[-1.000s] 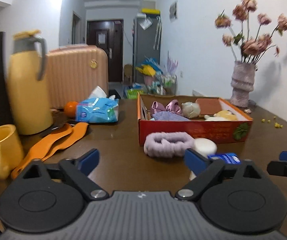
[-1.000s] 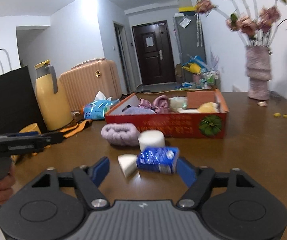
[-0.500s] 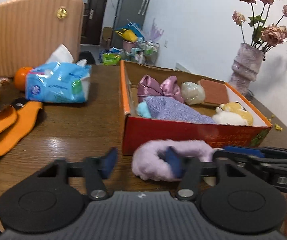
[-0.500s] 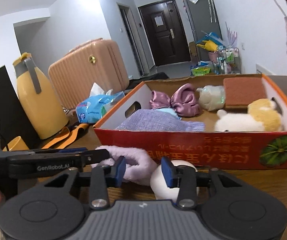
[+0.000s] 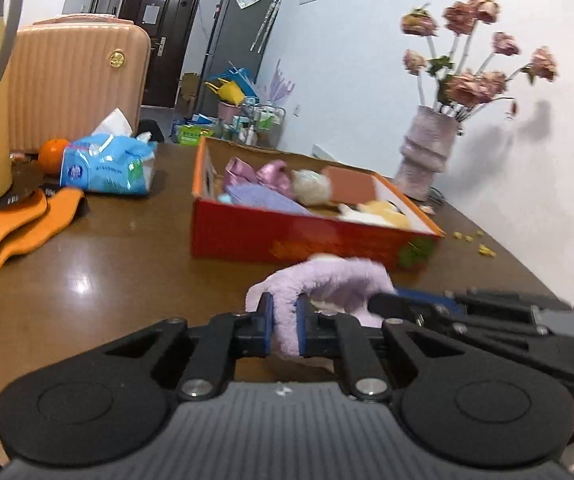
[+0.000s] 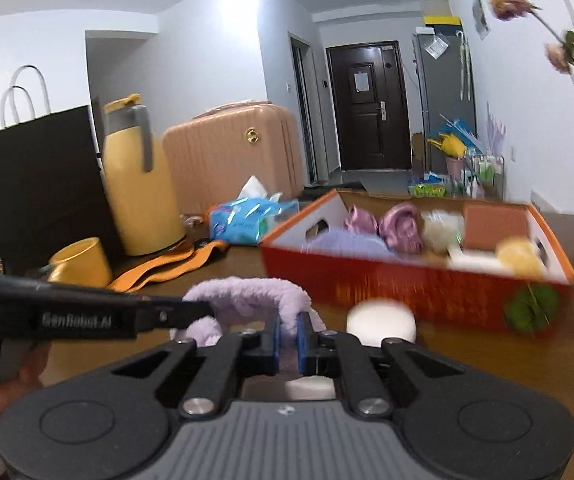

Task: Organize soft objects
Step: 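Carry the pink headband with both grippers over the box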

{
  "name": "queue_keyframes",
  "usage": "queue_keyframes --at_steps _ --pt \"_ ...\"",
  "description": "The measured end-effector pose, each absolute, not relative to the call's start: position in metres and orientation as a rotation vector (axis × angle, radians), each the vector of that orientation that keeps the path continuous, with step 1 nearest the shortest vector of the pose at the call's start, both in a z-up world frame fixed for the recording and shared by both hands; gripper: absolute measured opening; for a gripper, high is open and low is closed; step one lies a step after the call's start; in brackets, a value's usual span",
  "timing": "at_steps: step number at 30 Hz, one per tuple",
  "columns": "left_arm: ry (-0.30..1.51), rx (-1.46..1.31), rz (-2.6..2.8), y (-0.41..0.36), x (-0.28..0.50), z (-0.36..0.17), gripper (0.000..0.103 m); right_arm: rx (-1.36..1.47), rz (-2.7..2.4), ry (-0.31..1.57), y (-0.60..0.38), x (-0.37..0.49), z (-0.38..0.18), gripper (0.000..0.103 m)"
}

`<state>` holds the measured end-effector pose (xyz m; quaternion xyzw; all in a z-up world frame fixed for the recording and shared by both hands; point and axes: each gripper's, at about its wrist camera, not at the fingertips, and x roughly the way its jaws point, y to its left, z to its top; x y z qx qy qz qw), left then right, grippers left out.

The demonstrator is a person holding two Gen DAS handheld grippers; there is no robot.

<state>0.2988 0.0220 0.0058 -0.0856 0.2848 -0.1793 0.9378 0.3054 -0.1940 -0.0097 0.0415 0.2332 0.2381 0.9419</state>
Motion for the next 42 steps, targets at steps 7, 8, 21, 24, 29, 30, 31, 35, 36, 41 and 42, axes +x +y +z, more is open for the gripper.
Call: queue_keyframes --at_steps 7,8,21,24,29,30,31,35,36,41,42 --pt "0.664 -0.18 -0.435 -0.009 0.246 -0.012 0.012 0.183 0.39 0.548 -0.234 0.227 -0.024 0.007" --pt "0.671 -0.172 -0.438 -0.013 0.24 -0.013 0.012 0.188 0.379 0.552 -0.238 0.219 -0.025 0.007" --pt "0.637 -0.116 -0.428 -0.031 0.186 -0.006 0.012 0.211 0.331 0.535 -0.256 0.162 -0.024 0.007" --pt "0.631 -0.114 -0.429 -0.033 0.186 -0.004 0.012 0.213 0.325 0.53 -0.255 0.162 -0.022 0.007" --pt "0.625 -0.108 -0.441 -0.037 0.207 0.006 0.012 0.216 0.33 0.525 -0.258 0.175 -0.015 0.007" --pt "0.613 -0.108 -0.45 -0.038 0.217 0.013 0.012 0.211 0.334 0.517 -0.259 0.183 -0.011 0.007" --pt "0.602 -0.117 -0.462 -0.039 0.231 0.021 0.012 0.208 0.336 0.508 -0.261 0.191 -0.006 0.007" --pt "0.591 -0.15 -0.502 -0.048 0.307 0.058 0.012 0.185 0.335 0.445 -0.274 0.252 0.032 0.007" --pt "0.584 -0.149 -0.503 -0.053 0.333 0.068 0.012 0.181 0.334 0.43 -0.277 0.269 0.042 0.007" --pt "0.597 -0.185 -0.471 -0.074 0.45 0.095 0.012 0.18 0.315 0.437 -0.292 0.387 0.082 0.007" --pt "0.615 -0.195 -0.448 -0.078 0.474 0.093 0.012 0.172 0.305 0.45 -0.293 0.411 0.084 0.007"
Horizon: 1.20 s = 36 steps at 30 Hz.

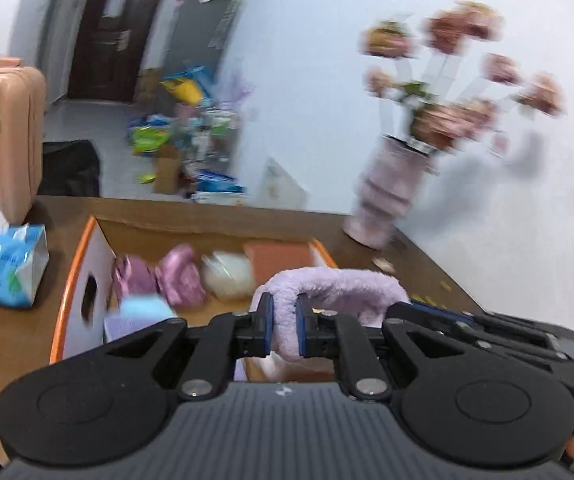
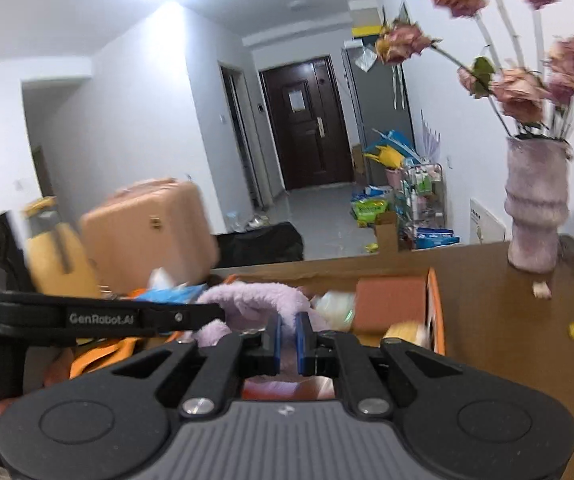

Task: Organize soft objects
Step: 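Carry the pink headband with both grippers over the box, then lower the pink headband into the box and open both grippers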

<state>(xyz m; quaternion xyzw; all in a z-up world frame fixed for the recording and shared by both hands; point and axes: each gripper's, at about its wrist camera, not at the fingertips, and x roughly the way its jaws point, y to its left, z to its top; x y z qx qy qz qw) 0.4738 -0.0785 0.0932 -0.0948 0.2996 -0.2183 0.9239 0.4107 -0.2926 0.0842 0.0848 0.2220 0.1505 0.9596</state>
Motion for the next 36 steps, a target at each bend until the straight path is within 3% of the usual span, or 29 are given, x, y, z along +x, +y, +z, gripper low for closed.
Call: queue_keyframes --at_steps 7,15,20,22,26,29,33,36 --pt "0.823 -0.238 -0.365 -0.101 0.594 0.038 0.012 0.256 0.233 0.675 -0.305 0.556 0.041 0.007" --pt "0.92 -0.19 -0.329 -0.115 0.622 -0.014 0.015 0.258 0.161 0.823 -0.303 0.595 -0.01 0.014" --pt "0.85 -0.177 -0.306 -0.101 0.602 0.009 0.051 0.23 0.144 0.78 -0.306 0.578 0.008 0.029" --pt "0.8 -0.14 -0.295 -0.093 0.586 0.032 0.054 0.235 0.141 0.747 -0.313 0.567 0.027 0.035" --pt "0.665 -0.033 -0.263 -0.072 0.543 0.078 0.078 0.213 0.13 0.659 -0.323 0.529 0.067 0.049" --pt "0.557 0.057 -0.229 -0.05 0.501 0.105 0.085 0.156 0.111 0.593 -0.33 0.49 0.093 0.056" --pt "0.471 0.088 -0.143 -0.024 0.447 0.125 0.097 0.086 0.089 0.458 -0.335 0.43 0.117 0.086" --pt "0.365 0.098 -0.103 -0.016 0.408 0.13 0.103 0.052 0.088 0.331 -0.331 0.39 0.127 0.092"
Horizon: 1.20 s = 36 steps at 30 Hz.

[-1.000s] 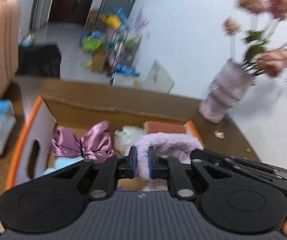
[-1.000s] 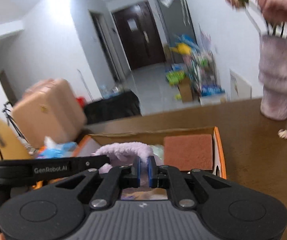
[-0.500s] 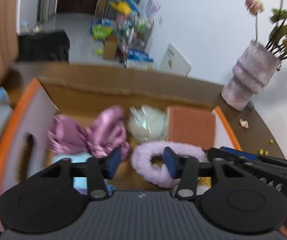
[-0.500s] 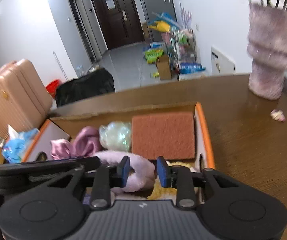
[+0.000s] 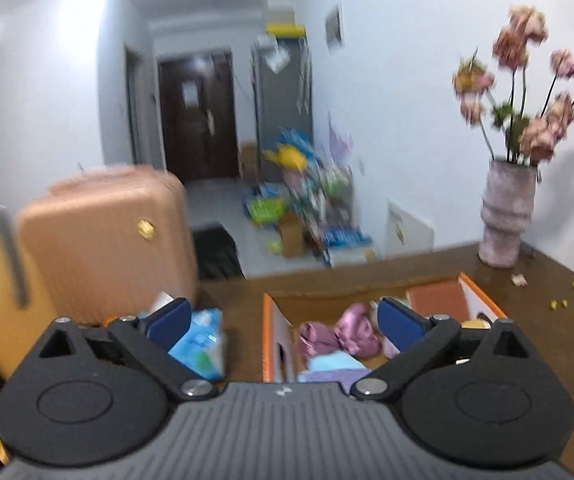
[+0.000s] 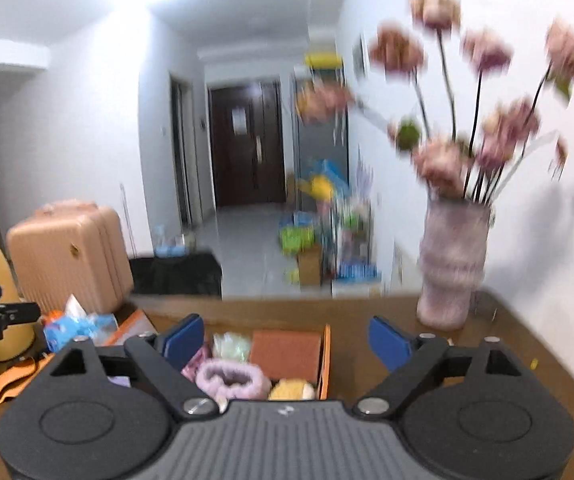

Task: Organize soft objects
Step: 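Lower the pink headband into the box and open both grippers, then withdraw both grippers from the box toward the blue milk carton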

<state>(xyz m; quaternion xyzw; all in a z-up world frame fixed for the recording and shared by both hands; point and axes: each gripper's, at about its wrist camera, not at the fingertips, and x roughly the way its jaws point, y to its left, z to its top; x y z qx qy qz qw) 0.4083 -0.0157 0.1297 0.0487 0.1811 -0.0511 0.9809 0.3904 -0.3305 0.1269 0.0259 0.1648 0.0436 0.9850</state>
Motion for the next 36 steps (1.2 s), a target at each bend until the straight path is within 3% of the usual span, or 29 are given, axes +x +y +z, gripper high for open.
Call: queue_keyframes --at_steps 10,23,29,36 --pt "0.228 0.073 -0.075 -0.003 0.31 0.132 0.103 0.087 0.083 0.236 -0.314 0.304 0.127 0.093" --pt "0.184 0.062 -0.168 0.008 0.149 0.04 0.103 0.039 0.179 0.187 -0.269 0.139 0.038 0.097" --pt "0.277 0.009 -0.198 0.012 0.128 0.023 0.103 0.033 0.154 0.215 -0.26 0.097 0.0 0.097" --pt "0.295 0.035 -0.179 0.005 0.131 0.02 0.103 0.058 0.114 0.245 -0.264 0.099 -0.003 0.095"
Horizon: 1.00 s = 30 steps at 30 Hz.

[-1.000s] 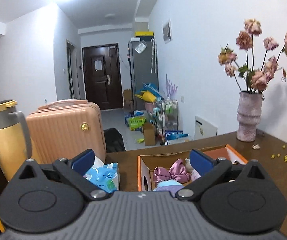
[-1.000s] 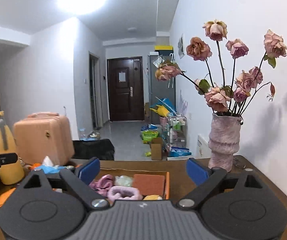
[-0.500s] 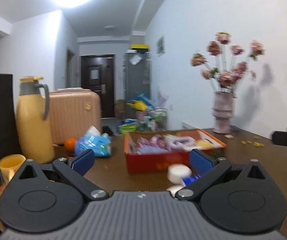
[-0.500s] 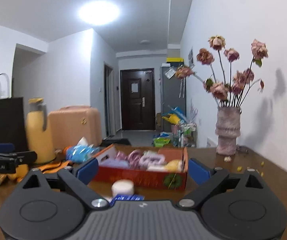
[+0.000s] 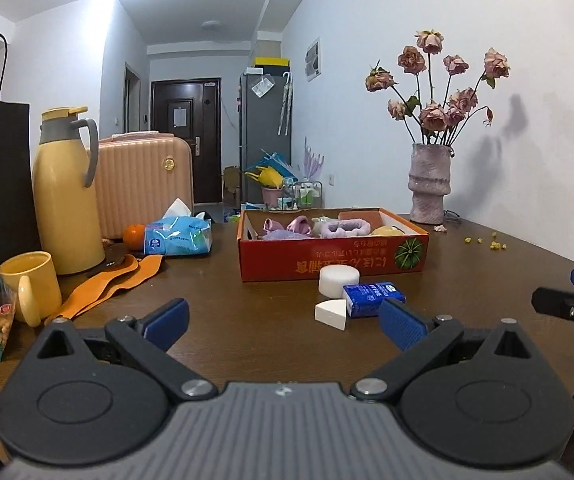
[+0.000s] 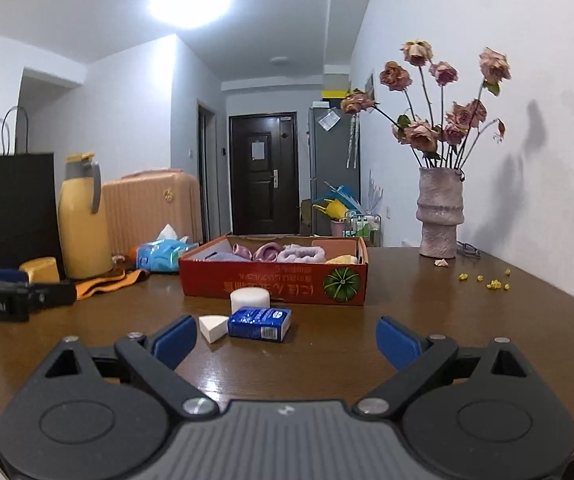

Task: Organize soft objects
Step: 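Withdraw both grippers from the box toward the blue milk carton, then grasp the blue milk carton with both grippers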

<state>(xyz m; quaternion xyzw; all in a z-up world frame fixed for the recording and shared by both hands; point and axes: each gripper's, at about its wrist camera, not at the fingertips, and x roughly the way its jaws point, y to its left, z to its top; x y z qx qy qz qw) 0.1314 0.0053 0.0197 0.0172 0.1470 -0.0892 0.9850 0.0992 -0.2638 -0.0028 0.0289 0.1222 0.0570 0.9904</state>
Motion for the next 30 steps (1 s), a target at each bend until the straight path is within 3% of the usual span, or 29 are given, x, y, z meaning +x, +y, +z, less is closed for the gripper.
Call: queue_keyframes --at_steps 5,9,13,18,22,30 --pt "0.328 0.036 -0.18 0.001 0.142 0.017 0.103 0.078 0.118 0.272 -0.265 0.109 -0.004 0.091" --pt "0.388 0.021 -0.21 -0.006 0.164 0.011 0.101 0.088 0.145 0.305 -0.265 0.127 -0.008 0.08" --pt "0.431 0.029 -0.263 -0.022 0.193 0.003 0.074 0.126 0.159 0.357 -0.269 0.158 -0.014 0.066" --pt "0.499 -0.034 -0.341 -0.04 0.253 -0.003 0.064 0.17 0.196 0.423 -0.272 0.207 -0.019 0.054" --pt "0.601 -0.061 -0.363 -0.056 0.307 -0.011 0.044 0.184 0.21 0.477 -0.272 0.252 -0.025 0.038" --pt "0.724 -0.091 -0.417 -0.069 0.375 -0.027 0.04 0.282 0.248 0.583 -0.273 0.327 -0.045 0.036"
